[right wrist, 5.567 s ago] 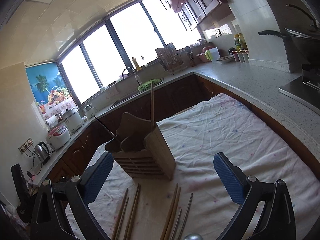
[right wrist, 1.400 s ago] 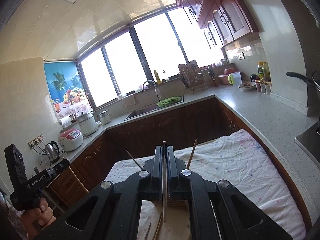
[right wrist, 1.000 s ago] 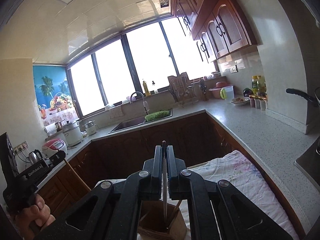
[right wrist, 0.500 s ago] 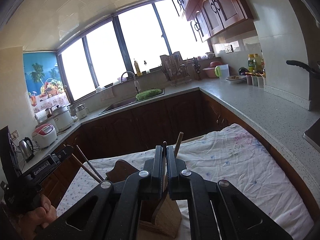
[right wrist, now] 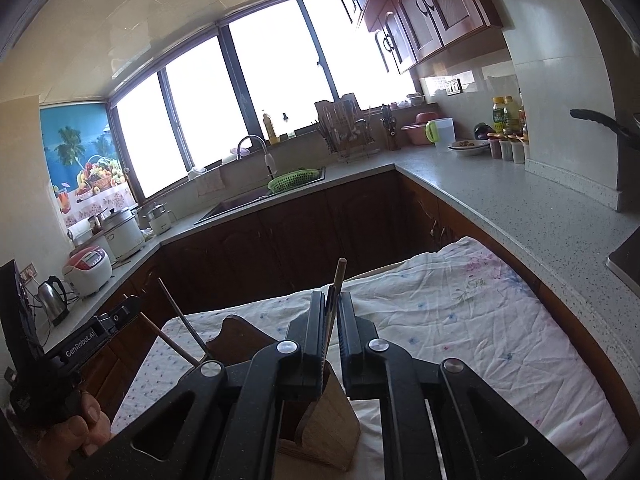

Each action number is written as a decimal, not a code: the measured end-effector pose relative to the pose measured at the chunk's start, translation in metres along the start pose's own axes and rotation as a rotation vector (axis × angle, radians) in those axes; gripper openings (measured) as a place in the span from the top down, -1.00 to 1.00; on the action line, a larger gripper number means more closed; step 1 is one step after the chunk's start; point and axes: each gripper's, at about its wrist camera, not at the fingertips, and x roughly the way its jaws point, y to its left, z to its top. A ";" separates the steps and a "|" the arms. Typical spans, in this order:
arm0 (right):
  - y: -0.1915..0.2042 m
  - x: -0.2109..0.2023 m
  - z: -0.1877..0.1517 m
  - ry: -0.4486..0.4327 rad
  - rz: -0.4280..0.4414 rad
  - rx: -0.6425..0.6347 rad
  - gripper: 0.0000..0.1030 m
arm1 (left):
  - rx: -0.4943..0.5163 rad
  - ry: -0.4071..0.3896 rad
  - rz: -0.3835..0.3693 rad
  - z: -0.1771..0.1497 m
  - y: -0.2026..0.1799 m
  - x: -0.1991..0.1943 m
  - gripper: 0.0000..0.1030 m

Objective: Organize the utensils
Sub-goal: 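Open both tools and withdraw from the holder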

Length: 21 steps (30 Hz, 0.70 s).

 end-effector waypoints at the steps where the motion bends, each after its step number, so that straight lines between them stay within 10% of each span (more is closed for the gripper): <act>1: -0.002 -0.002 0.001 -0.002 0.010 0.010 0.59 | -0.003 -0.001 -0.002 0.000 0.001 -0.003 0.55; 6: -0.008 -0.030 0.002 -0.074 0.041 0.054 -0.34 | -0.014 -0.022 0.030 -0.004 0.006 -0.028 -0.40; 10: -0.014 -0.056 0.002 -0.134 0.079 0.082 -0.92 | -0.036 -0.002 0.072 -0.011 0.015 -0.049 -0.55; 21: -0.023 -0.100 -0.036 -0.073 0.093 0.112 -0.96 | -0.053 0.080 0.100 -0.057 0.035 -0.106 -0.64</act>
